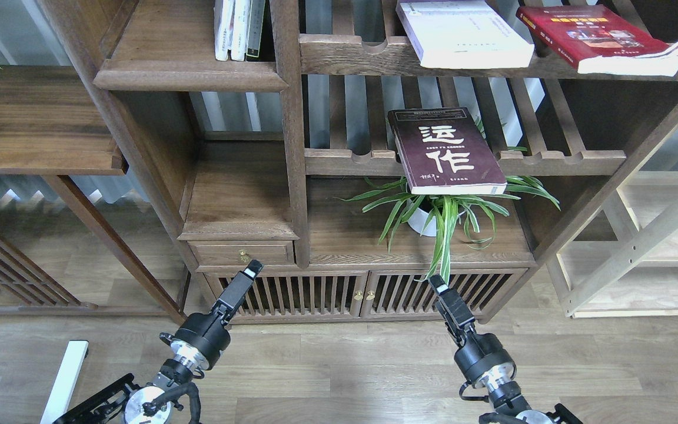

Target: Organize books on shelf

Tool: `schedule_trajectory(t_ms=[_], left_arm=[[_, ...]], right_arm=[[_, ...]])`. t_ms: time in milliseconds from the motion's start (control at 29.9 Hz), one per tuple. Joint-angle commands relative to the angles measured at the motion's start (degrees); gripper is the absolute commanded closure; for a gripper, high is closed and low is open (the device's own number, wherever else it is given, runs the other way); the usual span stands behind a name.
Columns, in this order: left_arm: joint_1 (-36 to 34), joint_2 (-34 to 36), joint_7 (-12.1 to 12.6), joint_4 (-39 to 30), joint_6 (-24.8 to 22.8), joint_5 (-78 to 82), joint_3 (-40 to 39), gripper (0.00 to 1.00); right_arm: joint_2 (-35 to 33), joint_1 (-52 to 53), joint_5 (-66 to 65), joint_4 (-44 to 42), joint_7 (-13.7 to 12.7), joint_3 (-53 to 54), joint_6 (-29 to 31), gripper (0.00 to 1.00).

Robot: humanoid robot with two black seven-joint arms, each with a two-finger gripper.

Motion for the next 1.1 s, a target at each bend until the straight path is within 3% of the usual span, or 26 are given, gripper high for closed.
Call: schedule_trajectory(t_ms=[0, 1070], left_arm=[[0.9, 0.4, 0.0, 0.5, 0.0, 0.0, 0.2, 0.01], [0.2, 2.0, 0.0, -0.4, 0.0, 0.4, 3.0, 0.01]], right_arm=[[0.1, -0.3, 0.2, -0.1, 0.0, -0.3, 0.0, 0.0], [2.3, 0.4, 0.0, -1.6, -0.5, 0.1, 0.0, 0.0]])
